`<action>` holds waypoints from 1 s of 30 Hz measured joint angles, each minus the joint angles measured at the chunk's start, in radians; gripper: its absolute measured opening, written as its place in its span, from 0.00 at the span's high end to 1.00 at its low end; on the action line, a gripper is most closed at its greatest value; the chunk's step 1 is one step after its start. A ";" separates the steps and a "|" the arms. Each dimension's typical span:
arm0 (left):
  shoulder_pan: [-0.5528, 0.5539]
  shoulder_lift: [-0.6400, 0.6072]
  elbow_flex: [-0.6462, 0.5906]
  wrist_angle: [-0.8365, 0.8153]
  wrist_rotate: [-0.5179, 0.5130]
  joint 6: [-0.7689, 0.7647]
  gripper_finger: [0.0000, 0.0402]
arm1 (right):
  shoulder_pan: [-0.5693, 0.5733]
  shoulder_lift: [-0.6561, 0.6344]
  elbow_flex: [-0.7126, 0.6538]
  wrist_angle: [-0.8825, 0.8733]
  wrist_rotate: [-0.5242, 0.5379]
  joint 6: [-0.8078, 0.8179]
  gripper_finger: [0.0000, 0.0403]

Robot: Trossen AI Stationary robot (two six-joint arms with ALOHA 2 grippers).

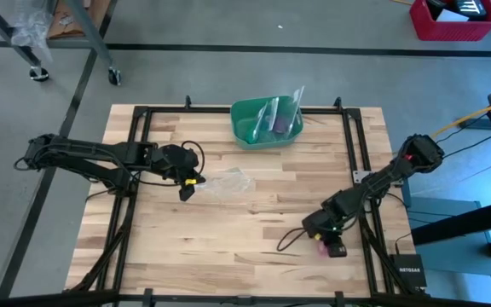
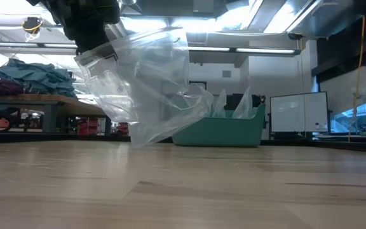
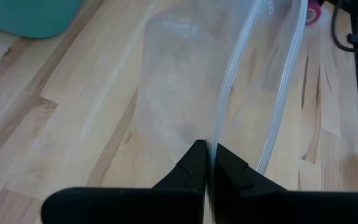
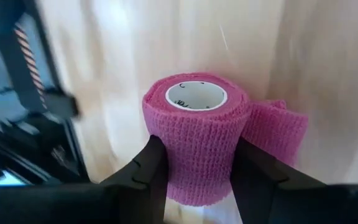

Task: Roll bandage
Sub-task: Put the pink bandage into the transparent zip bag

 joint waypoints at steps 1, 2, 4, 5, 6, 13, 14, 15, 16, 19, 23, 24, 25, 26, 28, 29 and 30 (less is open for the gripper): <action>0.000 0.000 0.000 0.000 0.000 0.000 1.00 | -0.008 0.000 0.000 0.037 -0.001 -0.002 0.66; 0.000 0.000 0.000 0.000 0.000 0.000 1.00 | -0.018 0.000 0.001 0.071 -0.001 -0.003 0.66; 0.000 0.000 0.000 -0.001 0.000 0.000 1.00 | -0.036 0.000 0.001 0.141 -0.002 -0.007 0.66; 0.000 0.000 0.000 -0.002 0.000 0.000 1.00 | -0.046 0.000 0.001 0.178 -0.002 -0.010 0.66; 0.000 0.000 0.000 -0.002 0.000 0.000 1.00 | -0.057 0.000 0.001 0.213 0.001 -0.016 0.66; 0.000 -0.001 0.000 -0.074 0.030 -0.022 1.00 | -0.153 -0.001 0.002 0.426 0.114 -0.108 0.66; 0.000 -0.001 0.000 -0.088 0.040 -0.026 1.00 | -0.174 -0.001 0.002 0.450 0.141 -0.121 0.66; 0.000 -0.001 0.000 -0.100 0.051 -0.031 1.00 | -0.194 -0.001 0.002 0.475 0.168 -0.135 0.66; 0.000 -0.001 0.000 -0.108 0.058 -0.040 1.00 | -0.215 -0.002 0.002 0.502 0.194 -0.145 0.66; 0.000 -0.001 0.000 -0.118 0.064 -0.069 1.00 | -0.286 -0.002 0.002 0.599 0.259 -0.189 0.67; 0.000 -0.001 0.000 -0.117 0.064 -0.078 1.00 | -0.378 -0.002 0.003 0.797 0.315 -0.221 0.67; 0.000 -0.001 0.000 -0.116 0.064 -0.083 1.00 | -0.398 -0.002 0.003 0.858 0.321 -0.223 0.67; 0.000 -0.001 0.000 -0.114 0.060 -0.096 1.00 | -0.419 -0.002 0.003 0.921 0.323 -0.224 0.67; 0.000 -0.001 0.000 -0.109 0.052 -0.107 1.00 | -0.436 -0.002 0.003 0.986 0.330 -0.223 0.67; 0.000 -0.001 0.000 -0.088 0.020 -0.133 1.00 | -0.465 -0.002 0.004 1.112 0.347 -0.215 0.67; 0.000 -0.001 0.000 -0.071 -0.001 -0.144 1.00 | -0.479 -0.003 0.007 1.162 0.350 -0.215 0.67; 0.000 -0.001 0.000 -0.054 -0.024 -0.145 1.00 | -0.489 -0.003 0.017 1.193 0.356 -0.215 0.67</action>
